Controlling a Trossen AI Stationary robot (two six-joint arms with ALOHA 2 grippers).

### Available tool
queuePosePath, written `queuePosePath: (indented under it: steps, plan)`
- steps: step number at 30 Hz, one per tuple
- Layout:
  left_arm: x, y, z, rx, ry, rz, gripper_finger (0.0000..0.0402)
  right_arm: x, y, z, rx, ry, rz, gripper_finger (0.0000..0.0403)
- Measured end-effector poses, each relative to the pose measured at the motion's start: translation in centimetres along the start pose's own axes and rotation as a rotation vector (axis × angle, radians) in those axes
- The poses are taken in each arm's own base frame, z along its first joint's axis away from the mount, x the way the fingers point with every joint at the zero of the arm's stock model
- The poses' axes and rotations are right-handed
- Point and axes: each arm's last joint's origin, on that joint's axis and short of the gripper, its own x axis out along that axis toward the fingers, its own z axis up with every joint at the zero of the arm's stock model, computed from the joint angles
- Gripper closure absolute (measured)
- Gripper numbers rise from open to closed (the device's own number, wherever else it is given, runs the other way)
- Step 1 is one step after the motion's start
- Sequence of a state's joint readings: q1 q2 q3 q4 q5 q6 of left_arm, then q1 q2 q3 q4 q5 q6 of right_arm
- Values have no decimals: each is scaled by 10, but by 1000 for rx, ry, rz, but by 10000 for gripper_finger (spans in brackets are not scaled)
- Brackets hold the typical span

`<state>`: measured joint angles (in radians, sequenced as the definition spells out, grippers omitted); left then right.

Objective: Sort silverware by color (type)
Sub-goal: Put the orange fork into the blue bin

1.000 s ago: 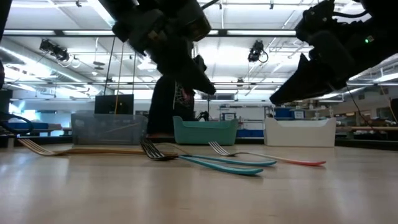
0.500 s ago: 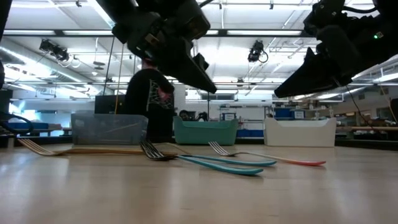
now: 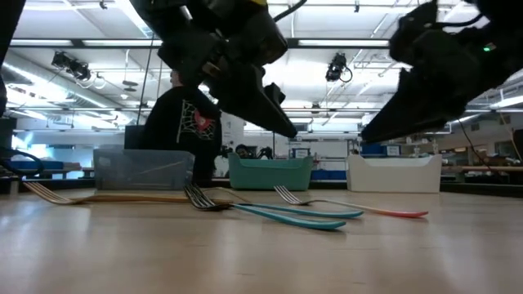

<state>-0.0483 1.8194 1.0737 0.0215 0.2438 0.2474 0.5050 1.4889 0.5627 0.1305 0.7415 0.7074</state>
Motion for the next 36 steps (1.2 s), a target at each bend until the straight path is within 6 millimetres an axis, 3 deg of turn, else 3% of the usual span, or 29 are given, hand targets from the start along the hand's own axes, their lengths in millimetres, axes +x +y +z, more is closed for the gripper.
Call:
queuePosePath:
  steps: [7, 21, 36]
  plan:
    - [-1, -3, -9, -24, 124, 70, 290, 24, 21, 13, -85, 63, 22, 263]
    - [-5, -33, -15, 0, 291, 98, 290, 59, 50, 23, -130, 187, 10, 263]
    - [-33, -46, -12, -6, 408, 176, 290, 61, 53, 19, -135, 233, 11, 263]
